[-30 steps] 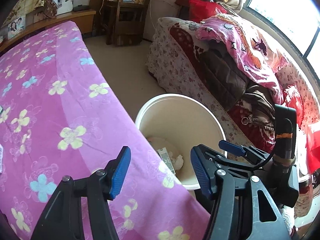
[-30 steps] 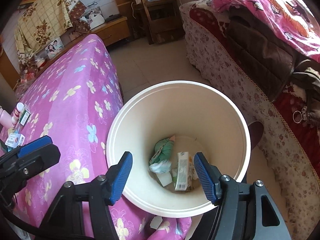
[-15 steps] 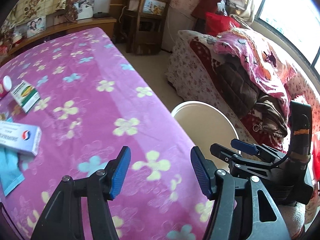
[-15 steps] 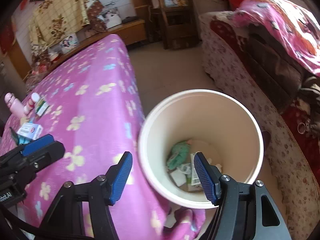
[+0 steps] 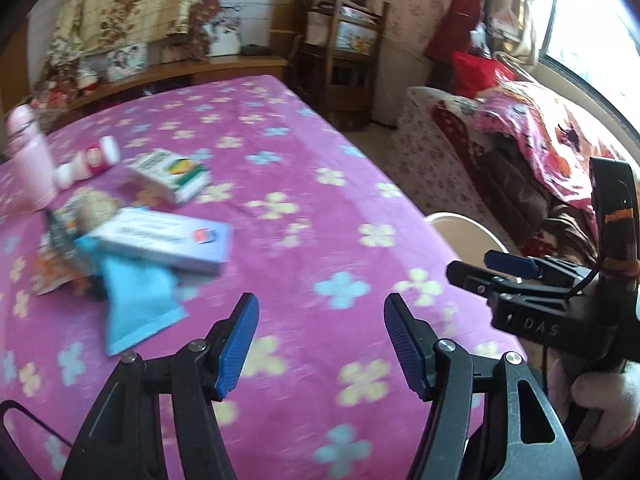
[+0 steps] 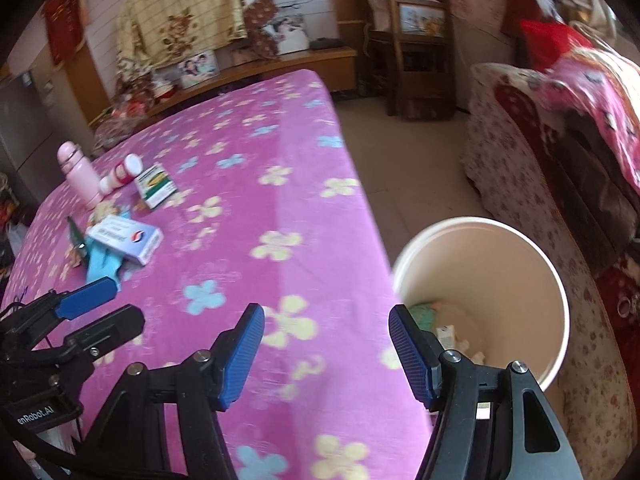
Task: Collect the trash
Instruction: 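Move both open tools back over the trash on the table, then grasp the dark green biscuit packet with the left tool while the right tool grasps the white medicine box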
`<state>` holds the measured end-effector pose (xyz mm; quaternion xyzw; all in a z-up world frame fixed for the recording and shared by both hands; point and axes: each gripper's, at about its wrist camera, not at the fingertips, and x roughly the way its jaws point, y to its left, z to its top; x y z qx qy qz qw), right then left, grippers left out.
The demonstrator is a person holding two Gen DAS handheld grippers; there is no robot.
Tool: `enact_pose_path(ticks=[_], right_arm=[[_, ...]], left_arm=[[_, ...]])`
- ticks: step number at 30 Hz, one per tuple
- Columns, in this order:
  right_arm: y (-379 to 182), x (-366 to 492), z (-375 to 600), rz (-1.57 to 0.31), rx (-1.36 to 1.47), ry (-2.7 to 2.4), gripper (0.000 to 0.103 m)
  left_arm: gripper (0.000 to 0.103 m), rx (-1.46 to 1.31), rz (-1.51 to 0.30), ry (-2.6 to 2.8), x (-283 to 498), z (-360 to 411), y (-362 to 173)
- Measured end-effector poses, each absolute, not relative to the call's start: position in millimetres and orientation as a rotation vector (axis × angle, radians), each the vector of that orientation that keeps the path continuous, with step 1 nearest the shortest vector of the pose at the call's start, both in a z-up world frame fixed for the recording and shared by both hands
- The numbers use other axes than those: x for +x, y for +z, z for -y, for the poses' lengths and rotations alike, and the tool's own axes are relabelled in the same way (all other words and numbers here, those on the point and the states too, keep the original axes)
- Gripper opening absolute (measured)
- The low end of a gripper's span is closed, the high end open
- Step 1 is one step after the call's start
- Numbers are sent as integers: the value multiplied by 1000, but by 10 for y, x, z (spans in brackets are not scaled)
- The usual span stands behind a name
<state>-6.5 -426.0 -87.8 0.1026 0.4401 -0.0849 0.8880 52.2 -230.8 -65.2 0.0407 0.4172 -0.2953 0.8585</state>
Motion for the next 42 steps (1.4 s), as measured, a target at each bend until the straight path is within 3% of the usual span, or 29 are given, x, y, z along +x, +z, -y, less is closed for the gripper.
enact_pose_path(ticks=[18,25,42], right_arm=[[-864,386,3132,-938,127,62,69],[-977,657,2854,-957,104,141,69],[-1050,1564,2586,-937,-65,423,75]], left_arm=[[69,-88,-914,-318,951,527,-779],[75,-198,-917,-306,1304,466,-776],[75,-270,-987,-262,2067,791,-1050]])
